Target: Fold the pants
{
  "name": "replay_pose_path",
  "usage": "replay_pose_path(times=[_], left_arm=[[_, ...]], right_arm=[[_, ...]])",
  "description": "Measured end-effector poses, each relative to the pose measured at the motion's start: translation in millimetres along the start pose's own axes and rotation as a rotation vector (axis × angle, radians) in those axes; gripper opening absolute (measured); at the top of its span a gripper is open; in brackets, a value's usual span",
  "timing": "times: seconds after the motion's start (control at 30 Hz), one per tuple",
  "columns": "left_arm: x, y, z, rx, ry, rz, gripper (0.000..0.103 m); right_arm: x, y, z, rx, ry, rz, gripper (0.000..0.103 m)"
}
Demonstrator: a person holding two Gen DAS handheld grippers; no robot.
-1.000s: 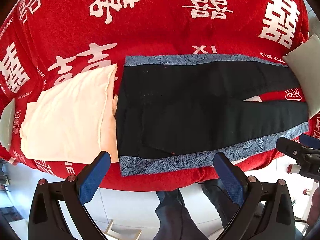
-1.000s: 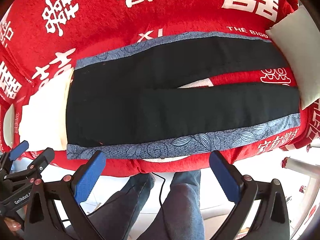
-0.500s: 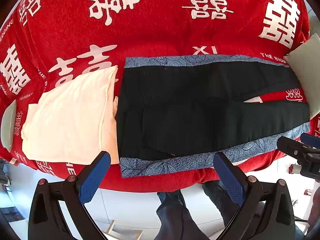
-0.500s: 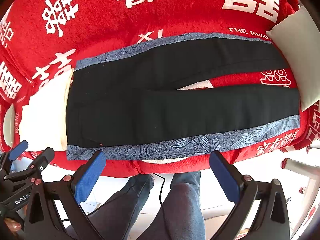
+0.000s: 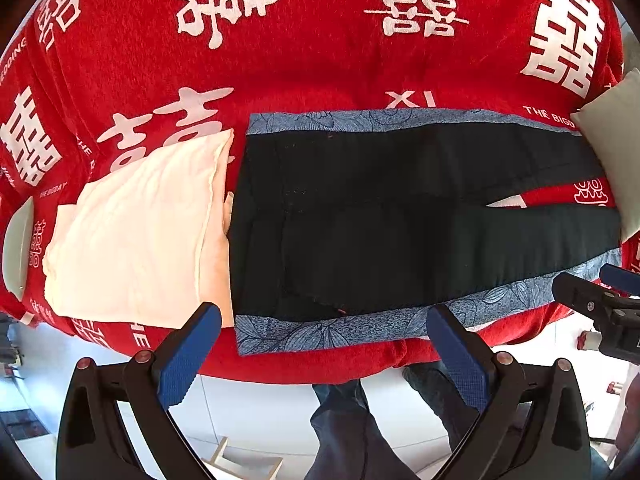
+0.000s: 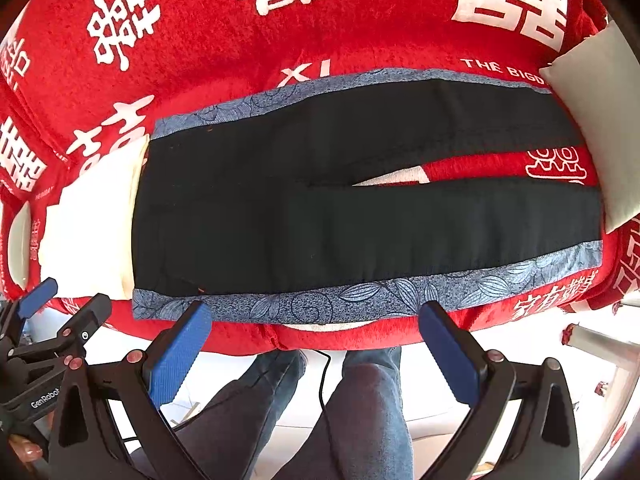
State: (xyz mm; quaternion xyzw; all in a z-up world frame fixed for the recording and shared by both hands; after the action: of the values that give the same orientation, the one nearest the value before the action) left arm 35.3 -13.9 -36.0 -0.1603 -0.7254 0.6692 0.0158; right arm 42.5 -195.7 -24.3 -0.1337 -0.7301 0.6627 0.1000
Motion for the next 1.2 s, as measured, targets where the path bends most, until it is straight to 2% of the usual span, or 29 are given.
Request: replay_pose_path(times=[0.57, 0.9, 1.07, 1.2], left_arm=[[-4.4, 1.0, 12.7, -0.035, -0.028, -0.026, 0.103], [6.8, 9.3, 24.8, -0.065, -0.152, -0.060, 0.103], [14.6, 23.9, 27.4, -0.078, -0.228, -0.081, 0.103], [21.4, 37.1, 23.4, -0.079, -0.250, -0.085, 0.103]], right_arm=[[-8.4, 1.7, 15.0, -0.030, -0.014, -0.010, 0.103], [-13.7, 1.7, 35.8, -0.055, -0.073, -0.036, 0.103], [-13.3, 15.0, 41.7, -0.062, -0.117, -0.056, 0.103], [-9.7, 29.5, 42.5, -0.106, -0.086, -0.066, 0.103]])
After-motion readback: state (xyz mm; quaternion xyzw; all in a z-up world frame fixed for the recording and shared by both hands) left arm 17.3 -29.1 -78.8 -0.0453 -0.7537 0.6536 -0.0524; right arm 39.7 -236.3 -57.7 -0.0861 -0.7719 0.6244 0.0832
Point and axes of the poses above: each gripper's, at about its wrist camera, not at the fingertips, and y roughly the way its jaws point, z to its right, x to its underside, the point moved 9 cm from there along y, roughly the way its jaws point, and after that the axes turned 2 degrees about -x, right-handed, at the moved point
